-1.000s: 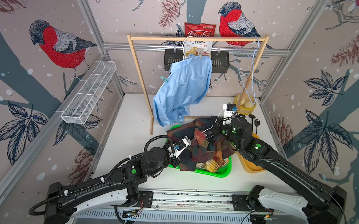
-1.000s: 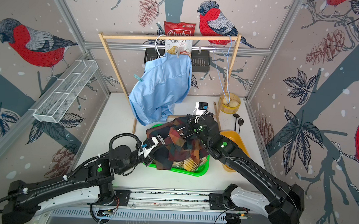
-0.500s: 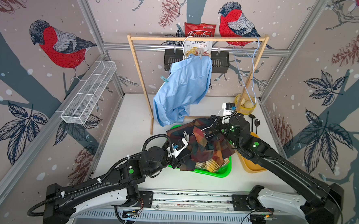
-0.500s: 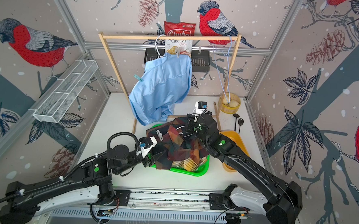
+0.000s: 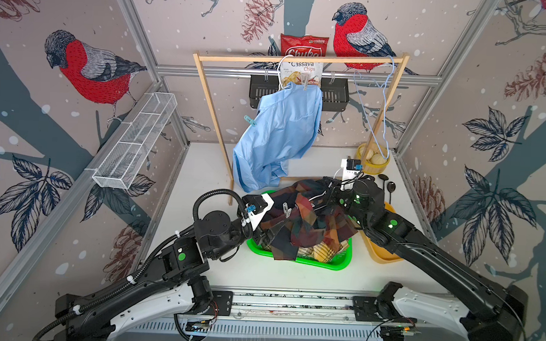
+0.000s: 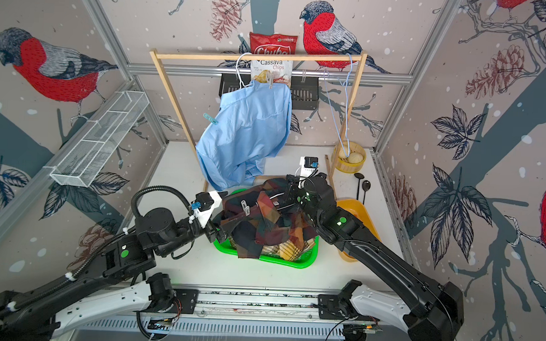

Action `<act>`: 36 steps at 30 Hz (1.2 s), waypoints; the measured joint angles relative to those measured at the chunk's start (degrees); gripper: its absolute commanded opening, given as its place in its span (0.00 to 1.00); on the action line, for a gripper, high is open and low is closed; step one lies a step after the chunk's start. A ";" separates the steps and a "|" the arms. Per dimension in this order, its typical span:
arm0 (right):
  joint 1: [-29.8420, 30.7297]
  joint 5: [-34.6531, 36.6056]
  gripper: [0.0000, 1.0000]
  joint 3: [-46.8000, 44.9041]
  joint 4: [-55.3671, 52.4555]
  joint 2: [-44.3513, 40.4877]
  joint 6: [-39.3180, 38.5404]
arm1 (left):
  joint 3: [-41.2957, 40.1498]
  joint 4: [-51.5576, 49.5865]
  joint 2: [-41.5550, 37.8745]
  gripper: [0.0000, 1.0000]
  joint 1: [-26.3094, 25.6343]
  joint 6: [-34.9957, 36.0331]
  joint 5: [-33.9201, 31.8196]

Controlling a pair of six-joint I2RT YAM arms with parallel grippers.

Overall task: Remove the clothespins securing long-sleeve shirts to the hanger
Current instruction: Adjust the hanger, then remove the clamp from the hanger.

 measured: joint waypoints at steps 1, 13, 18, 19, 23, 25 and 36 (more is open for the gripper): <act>0.00 -0.02 0.00 0.00 -0.02 -0.13 0.00 | 0.79 -0.04 1.33 0.77 0.31 0.11 1.07; 0.00 0.00 0.00 0.00 -0.66 -0.90 0.00 | 2.51 -2.40 6.16 0.46 0.87 1.51 5.14; 0.00 0.00 0.00 0.00 -0.63 -0.81 0.00 | 2.47 -2.19 6.34 0.34 1.07 1.36 4.92; 0.00 0.00 0.00 0.00 -0.63 -0.74 0.00 | 2.47 -2.14 6.34 0.32 1.07 1.36 4.83; 0.00 -0.02 0.00 0.00 -0.39 -0.46 0.00 | 2.43 -2.12 6.43 0.25 1.11 1.01 4.52; 0.00 -0.02 0.00 0.02 -0.09 -0.22 0.00 | 2.19 -1.97 6.34 0.20 1.11 0.79 4.48; 0.04 0.00 0.00 0.04 0.94 2.03 0.00 | 1.57 -0.92 3.98 0.09 1.11 -0.72 1.42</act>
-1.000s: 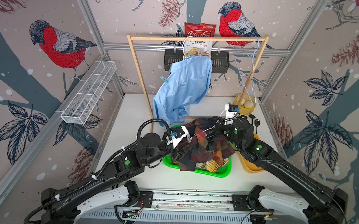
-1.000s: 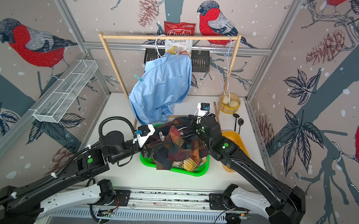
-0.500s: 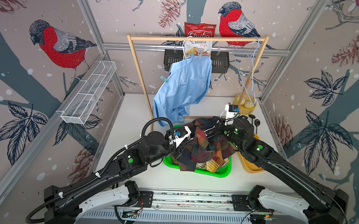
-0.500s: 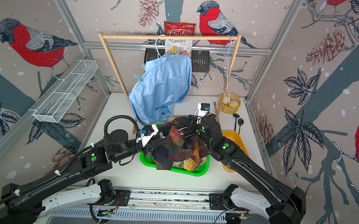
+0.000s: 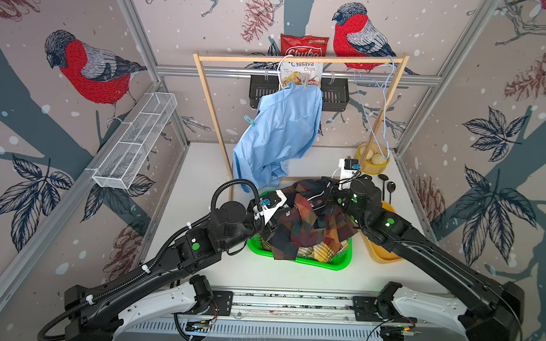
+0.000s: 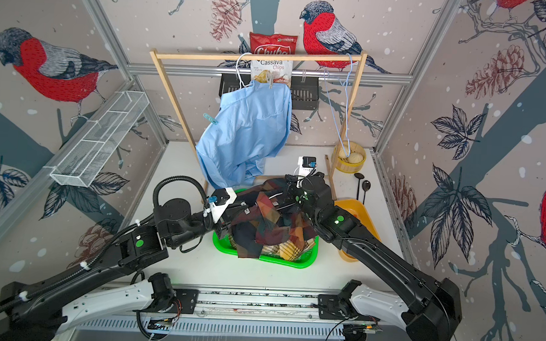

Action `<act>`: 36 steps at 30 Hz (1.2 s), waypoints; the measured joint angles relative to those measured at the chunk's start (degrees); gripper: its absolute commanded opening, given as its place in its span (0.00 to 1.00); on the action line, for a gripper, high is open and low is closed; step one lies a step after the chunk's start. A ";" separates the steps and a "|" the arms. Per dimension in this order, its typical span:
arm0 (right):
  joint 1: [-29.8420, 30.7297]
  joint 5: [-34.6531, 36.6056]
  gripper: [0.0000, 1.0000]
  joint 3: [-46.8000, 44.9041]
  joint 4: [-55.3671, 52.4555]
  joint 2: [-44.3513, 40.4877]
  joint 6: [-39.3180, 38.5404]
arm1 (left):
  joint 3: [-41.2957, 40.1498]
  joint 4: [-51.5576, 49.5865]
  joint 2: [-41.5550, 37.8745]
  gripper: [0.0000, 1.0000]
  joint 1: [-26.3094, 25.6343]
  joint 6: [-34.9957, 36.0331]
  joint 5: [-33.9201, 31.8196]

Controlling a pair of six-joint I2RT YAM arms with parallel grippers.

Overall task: Remove the clothespins securing long-sleeve shirts to the hanger
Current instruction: Remove the clamp from the hanger, then place the clamp in the storage box.

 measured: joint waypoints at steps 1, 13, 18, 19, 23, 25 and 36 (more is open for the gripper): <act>0.00 0.00 0.00 -0.02 0.02 0.24 0.00 | 0.00 0.00 -0.52 0.09 0.00 -0.48 -0.81; 1.51 -3.43 0.53 0.94 4.26 12.94 1.40 | -0.13 0.28 -0.09 0.10 2.05 -2.34 -7.98; 1.68 -5.18 0.72 2.03 3.34 16.06 2.67 | -0.22 1.62 1.25 0.09 3.74 -3.69 -8.17; 1.68 -5.38 0.73 2.16 2.99 16.04 2.64 | -0.22 1.79 1.51 0.09 4.26 -3.98 -8.17; 1.73 -5.99 0.78 2.10 0.96 14.05 2.60 | 0.48 1.81 2.78 0.09 6.27 -5.66 -7.17; 1.77 -5.97 0.79 1.53 0.70 11.67 1.86 | 1.55 1.77 3.89 0.10 7.67 -7.04 -6.27; 10.49 -4.63 0.81 0.68 -1.16 6.69 -8.92 | 10.58 -1.33 12.61 0.10 12.37 -16.50 4.09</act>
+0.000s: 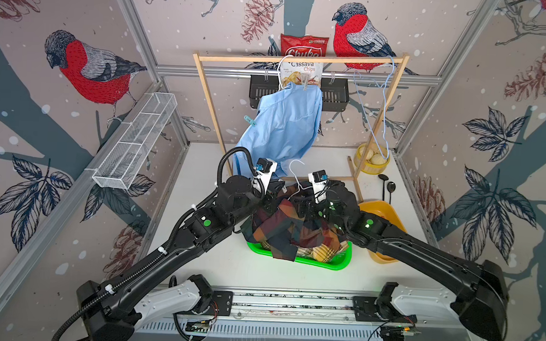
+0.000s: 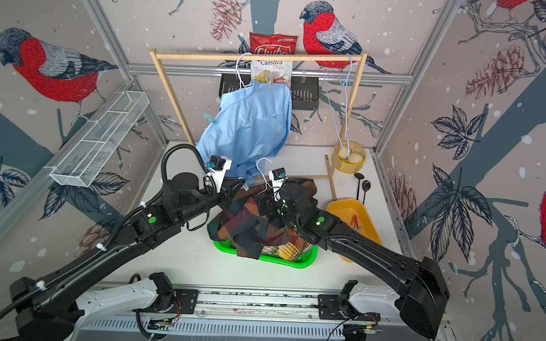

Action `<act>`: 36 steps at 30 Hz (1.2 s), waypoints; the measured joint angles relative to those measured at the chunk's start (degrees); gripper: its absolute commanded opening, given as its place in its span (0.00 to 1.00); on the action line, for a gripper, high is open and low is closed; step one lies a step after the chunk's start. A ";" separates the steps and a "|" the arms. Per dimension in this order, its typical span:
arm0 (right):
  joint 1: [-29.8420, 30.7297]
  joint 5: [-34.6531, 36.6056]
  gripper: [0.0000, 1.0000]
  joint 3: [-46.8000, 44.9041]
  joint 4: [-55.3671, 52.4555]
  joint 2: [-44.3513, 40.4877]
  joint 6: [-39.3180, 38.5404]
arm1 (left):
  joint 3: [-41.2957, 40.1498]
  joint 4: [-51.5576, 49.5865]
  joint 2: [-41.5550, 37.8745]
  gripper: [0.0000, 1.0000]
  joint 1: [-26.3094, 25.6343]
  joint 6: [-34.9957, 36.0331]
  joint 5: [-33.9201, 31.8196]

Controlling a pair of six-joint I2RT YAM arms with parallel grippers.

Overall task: Remove the clothespins securing long-sleeve shirts to the hanger
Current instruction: Place the clamp in the storage box.

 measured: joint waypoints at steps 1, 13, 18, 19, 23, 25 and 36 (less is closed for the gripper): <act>0.94 0.20 0.81 0.42 0.15 0.26 -0.72 | 0.92 -0.46 0.81 0.09 0.04 -0.83 0.57; 1.53 0.85 0.74 1.20 4.09 -0.66 -3.58 | 3.06 -5.11 4.70 0.10 0.28 -5.16 4.72; 0.59 0.55 0.68 1.01 5.40 -1.22 -3.61 | 3.02 -5.07 4.98 0.09 0.33 -5.84 5.92; 0.52 0.42 0.67 1.01 5.51 -1.22 -3.63 | 3.02 -5.05 5.01 0.09 0.33 -6.01 6.12; 0.37 -0.55 0.65 1.09 5.84 -0.87 -3.65 | 3.02 -5.05 5.07 0.09 0.33 -6.49 6.49; 0.37 -0.79 0.64 1.29 5.88 -0.50 -3.65 | 2.93 -5.03 5.07 0.09 0.33 -6.64 6.67; 0.44 -3.52 0.34 2.40 5.46 1.16 -4.55 | 2.29 -4.20 5.01 0.10 0.35 -7.02 7.50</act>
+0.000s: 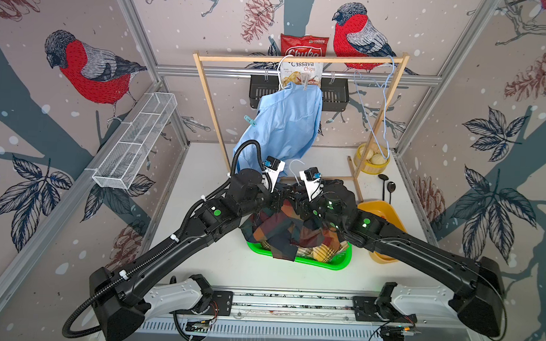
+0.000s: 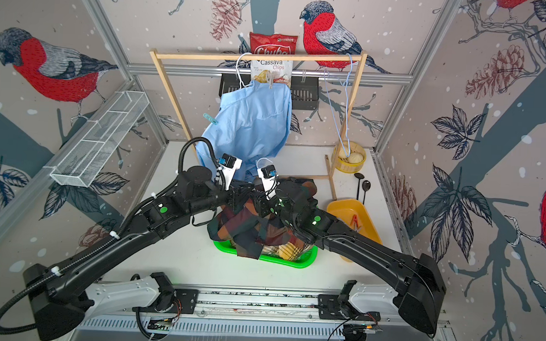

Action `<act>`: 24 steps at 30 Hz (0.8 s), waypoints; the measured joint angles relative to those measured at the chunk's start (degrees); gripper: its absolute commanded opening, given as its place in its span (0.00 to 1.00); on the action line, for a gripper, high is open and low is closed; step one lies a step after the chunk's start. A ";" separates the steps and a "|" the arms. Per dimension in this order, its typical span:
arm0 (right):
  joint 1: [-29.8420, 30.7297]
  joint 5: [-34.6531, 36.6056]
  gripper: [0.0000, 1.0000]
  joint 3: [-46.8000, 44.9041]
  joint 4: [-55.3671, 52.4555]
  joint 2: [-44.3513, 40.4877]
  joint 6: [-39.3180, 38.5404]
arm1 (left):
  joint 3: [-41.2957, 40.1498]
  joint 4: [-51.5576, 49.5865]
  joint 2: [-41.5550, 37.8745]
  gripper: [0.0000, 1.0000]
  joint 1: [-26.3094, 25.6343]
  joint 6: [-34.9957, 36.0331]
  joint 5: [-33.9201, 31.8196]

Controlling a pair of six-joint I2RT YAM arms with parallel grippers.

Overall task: Remove the clothespins securing long-sleeve shirts to the hanger
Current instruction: Place the clamp in the storage box.

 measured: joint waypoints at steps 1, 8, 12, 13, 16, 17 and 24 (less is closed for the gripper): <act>0.00 -0.50 0.30 0.02 0.04 0.00 -0.02 | -0.02 0.02 0.02 0.11 0.00 0.02 0.09; 0.09 -2.19 0.20 0.02 -0.02 0.02 -0.20 | -0.46 0.96 0.39 0.29 0.02 0.02 -0.15; -0.13 -0.87 0.18 -1.22 -0.07 -0.94 0.02 | -0.33 0.31 0.48 0.44 0.20 0.22 -0.07; -0.13 -0.57 0.17 -1.64 -0.04 -1.38 0.04 | -0.22 -0.04 0.48 0.48 0.28 0.24 -0.07; -0.61 0.48 0.16 -3.21 -0.04 -2.95 1.18 | 0.28 -0.63 0.17 0.60 0.85 0.61 -0.17; -1.09 0.66 0.16 -3.80 -0.11 -3.50 1.22 | 0.37 -0.72 -0.24 0.63 1.29 0.61 -0.55; -14.47 4.46 0.16 -9.14 -4.22 -10.38 7.93 | -1.57 -0.46 -4.17 0.65 4.28 1.62 -4.92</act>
